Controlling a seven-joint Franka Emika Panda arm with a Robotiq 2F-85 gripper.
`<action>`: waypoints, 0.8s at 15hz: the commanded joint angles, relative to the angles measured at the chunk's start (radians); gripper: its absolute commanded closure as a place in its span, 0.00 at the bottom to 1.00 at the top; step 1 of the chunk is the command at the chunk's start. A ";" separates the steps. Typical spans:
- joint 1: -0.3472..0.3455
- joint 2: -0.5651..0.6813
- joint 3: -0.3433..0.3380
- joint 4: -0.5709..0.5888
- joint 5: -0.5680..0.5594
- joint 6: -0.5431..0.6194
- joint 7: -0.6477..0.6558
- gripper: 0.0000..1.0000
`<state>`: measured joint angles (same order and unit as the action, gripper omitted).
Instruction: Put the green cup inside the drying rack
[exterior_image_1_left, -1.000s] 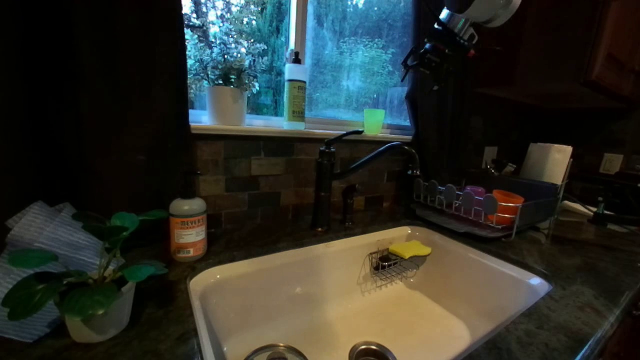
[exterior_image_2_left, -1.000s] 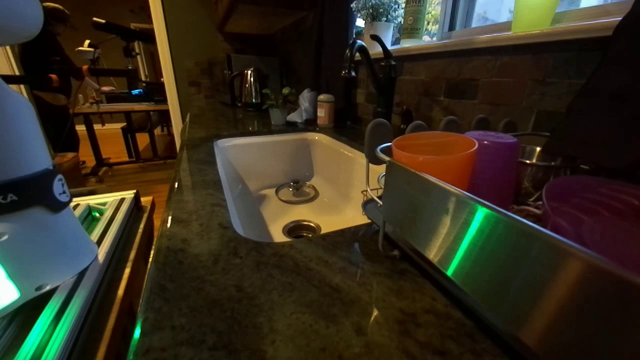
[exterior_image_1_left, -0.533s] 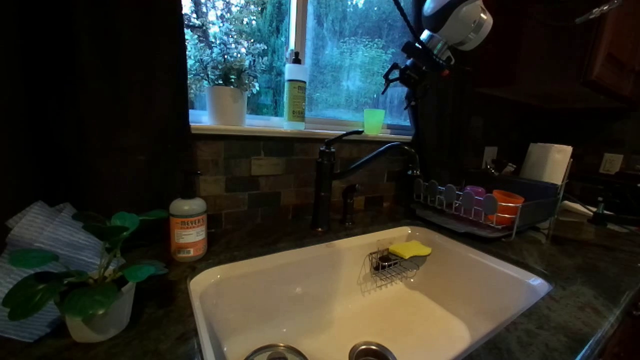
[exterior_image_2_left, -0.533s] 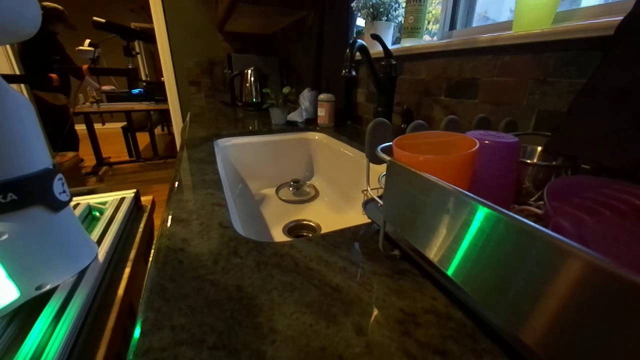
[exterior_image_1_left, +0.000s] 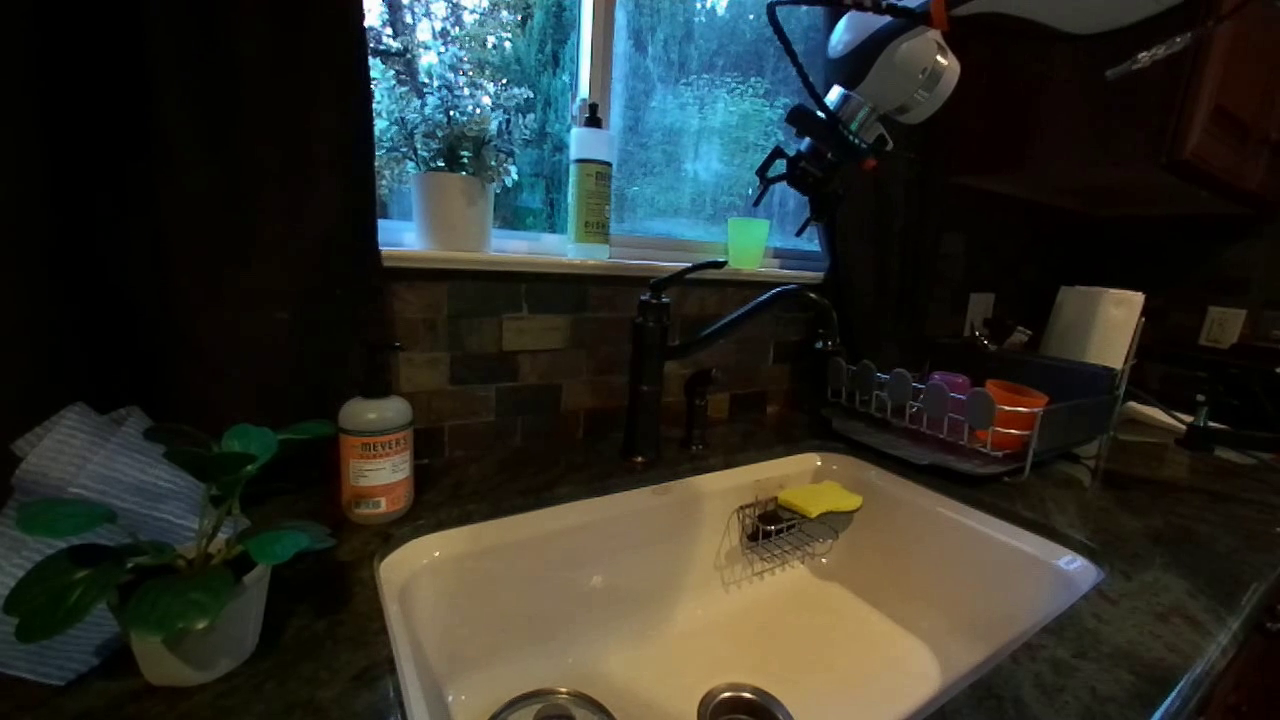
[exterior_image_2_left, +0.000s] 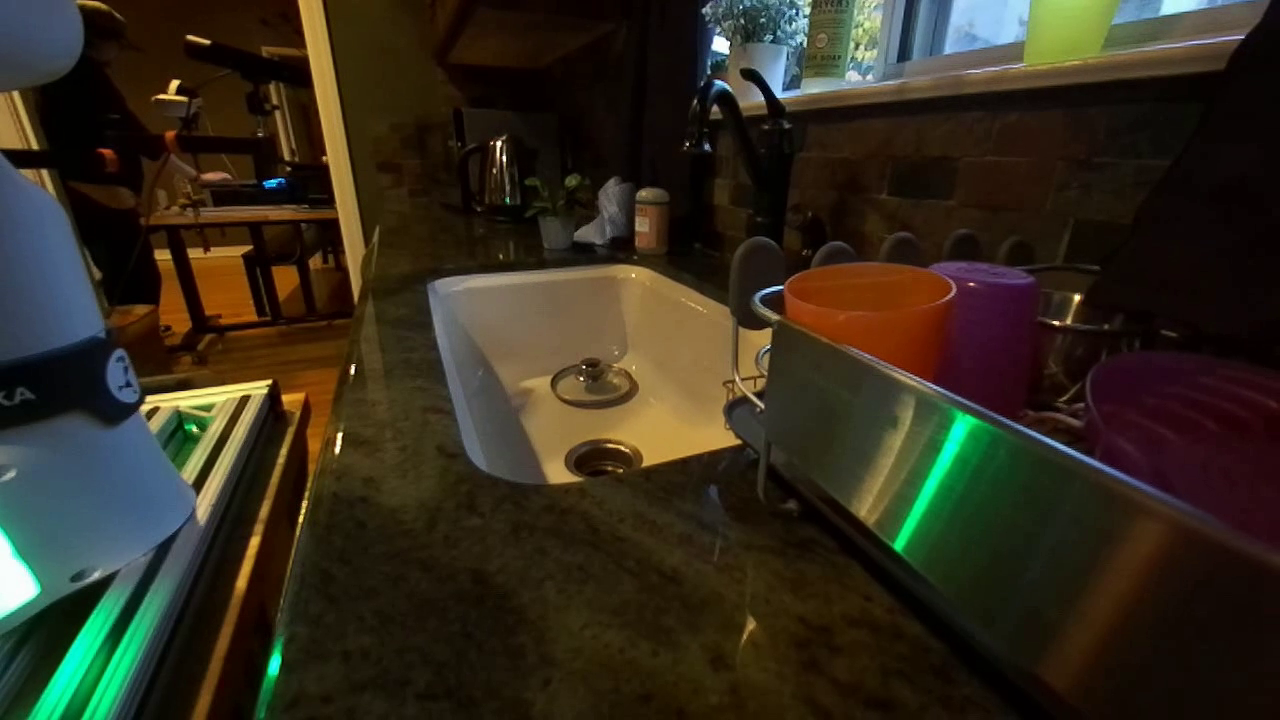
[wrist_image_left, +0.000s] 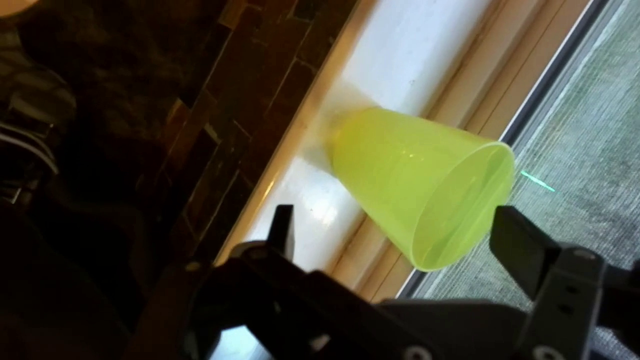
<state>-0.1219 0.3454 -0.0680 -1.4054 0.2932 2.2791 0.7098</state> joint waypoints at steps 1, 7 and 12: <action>0.007 0.059 -0.011 0.087 0.014 -0.068 0.040 0.04; 0.005 0.099 -0.014 0.151 0.007 -0.110 0.072 0.53; 0.007 0.069 -0.012 0.145 0.002 -0.196 0.080 0.91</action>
<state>-0.1216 0.4253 -0.0731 -1.2744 0.2931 2.1565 0.7685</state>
